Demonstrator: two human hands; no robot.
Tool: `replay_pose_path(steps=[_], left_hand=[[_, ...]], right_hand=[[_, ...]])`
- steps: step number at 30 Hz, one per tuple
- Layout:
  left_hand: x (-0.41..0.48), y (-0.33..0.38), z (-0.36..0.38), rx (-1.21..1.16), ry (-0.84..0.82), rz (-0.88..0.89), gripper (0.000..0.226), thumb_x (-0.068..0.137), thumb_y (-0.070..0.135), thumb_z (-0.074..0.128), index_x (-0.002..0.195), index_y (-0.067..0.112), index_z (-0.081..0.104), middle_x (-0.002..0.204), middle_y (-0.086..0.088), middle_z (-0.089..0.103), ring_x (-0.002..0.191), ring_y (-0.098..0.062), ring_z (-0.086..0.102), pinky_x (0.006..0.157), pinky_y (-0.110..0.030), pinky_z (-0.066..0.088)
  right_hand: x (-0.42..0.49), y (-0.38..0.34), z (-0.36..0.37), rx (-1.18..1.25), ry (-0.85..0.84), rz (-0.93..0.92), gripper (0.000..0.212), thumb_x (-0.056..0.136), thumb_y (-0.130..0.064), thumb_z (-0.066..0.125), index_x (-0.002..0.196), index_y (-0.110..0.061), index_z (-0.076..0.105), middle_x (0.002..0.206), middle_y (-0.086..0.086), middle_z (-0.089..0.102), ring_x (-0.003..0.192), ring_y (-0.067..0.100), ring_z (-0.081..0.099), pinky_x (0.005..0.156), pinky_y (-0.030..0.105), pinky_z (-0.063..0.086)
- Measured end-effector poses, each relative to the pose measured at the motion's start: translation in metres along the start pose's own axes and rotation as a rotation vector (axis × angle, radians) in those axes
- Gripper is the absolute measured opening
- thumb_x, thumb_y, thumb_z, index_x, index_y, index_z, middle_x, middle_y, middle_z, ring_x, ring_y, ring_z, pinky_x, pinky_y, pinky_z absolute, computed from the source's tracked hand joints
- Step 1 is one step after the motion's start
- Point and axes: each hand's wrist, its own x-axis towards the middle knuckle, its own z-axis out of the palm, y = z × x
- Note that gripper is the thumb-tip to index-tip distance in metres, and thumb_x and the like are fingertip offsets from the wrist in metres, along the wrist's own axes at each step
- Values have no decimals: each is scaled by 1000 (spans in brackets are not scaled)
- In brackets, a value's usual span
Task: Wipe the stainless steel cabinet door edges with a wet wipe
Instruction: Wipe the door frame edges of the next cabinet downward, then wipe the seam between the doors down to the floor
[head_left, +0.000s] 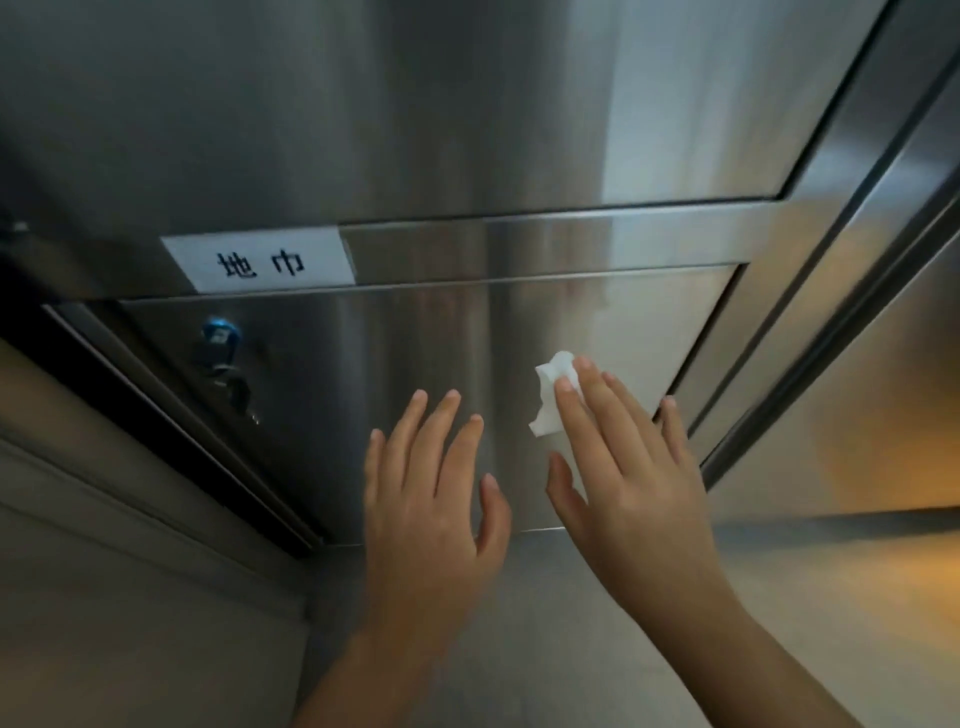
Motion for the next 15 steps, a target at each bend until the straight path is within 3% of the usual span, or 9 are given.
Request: replay_pose_path(steps=[6,15], left_hand=[[56,66,-67,-55,-13,31,39,82,20,44,111,5,65,130,-11,56,129,-27,39,107,-47,22],[149,137,-175,-22,22,20,39,82,21,44,109,5,66,129,-12,56,128,-30,42,105,-51,25]], right_hand=[[55,23,-89,-38,-18,31,40,85,-16,53,121,-1,60,129,17,56,114,31,58,90,54,45],[148,30,-214,-18,3,124,40,84,-16,49,119,-3,62,127,15,58,111,28,61,89,54,46]])
